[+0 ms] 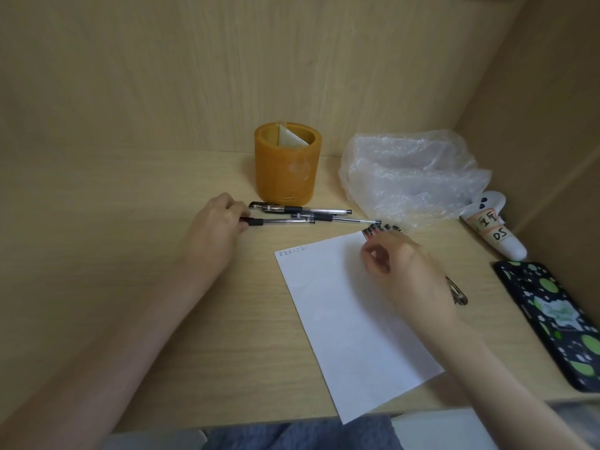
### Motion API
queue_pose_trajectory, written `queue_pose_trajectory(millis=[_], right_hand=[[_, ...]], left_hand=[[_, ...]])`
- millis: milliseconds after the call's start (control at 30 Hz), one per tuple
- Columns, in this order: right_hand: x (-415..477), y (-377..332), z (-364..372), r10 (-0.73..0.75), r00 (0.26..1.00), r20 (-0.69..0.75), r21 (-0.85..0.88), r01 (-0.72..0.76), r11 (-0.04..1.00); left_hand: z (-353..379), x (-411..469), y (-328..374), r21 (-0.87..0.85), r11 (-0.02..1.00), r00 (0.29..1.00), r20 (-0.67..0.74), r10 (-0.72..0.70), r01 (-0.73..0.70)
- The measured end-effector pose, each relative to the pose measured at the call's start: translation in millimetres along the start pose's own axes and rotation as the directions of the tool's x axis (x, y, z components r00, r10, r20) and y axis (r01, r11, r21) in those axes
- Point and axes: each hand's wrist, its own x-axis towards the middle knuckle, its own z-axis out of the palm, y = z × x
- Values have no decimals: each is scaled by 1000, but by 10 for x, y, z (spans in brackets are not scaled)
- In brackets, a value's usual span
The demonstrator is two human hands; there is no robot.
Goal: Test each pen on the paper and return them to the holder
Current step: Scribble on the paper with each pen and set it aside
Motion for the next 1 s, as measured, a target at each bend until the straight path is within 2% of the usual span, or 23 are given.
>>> queue_pose_trajectory(millis=[67, 100, 167, 233, 300, 333, 433, 600, 700, 1000], right_hand=[[24, -57, 45, 63, 992, 107, 232, -86, 969], [41, -93, 60, 95, 979, 180, 359, -155, 921], [67, -168, 78, 121, 936, 330, 582, -303, 754], [91, -249, 104, 72, 874, 480, 716, -438, 544], [136, -331, 167, 7, 853, 522, 800, -492, 345], [171, -366, 191, -6, 867, 497, 830, -474, 293], [272, -436, 262, -20, 931, 364, 879, -337, 337], [332, -452, 270, -83, 962, 260, 893, -207, 399], [360, -429, 264, -112, 950, 290, 896, -229, 380], [410, -341, 287, -131, 929, 346, 922, -310, 233]], left_hand=[[-29, -57, 35, -41, 999, 1000, -3, -3, 2], [-57, -97, 78, -86, 996, 1000, -7, -17, 16], [-109, -193, 189, -185, 982, 999, -17, -43, 40], [-152, -286, 327, -292, 955, 998, 12, -53, 55], [-193, -359, 481, -419, 906, 993, 113, -13, 60], [-203, -385, 557, -469, 881, 986, 166, 23, 59], [-190, -417, 674, -516, 856, 972, 214, 96, 29], [-193, -401, 660, -582, 812, 973, 210, 94, 47], [-194, -397, 665, -621, 780, 978, 195, 67, 70], [-244, -350, 680, -716, 685, 978, 208, 25, 135]])
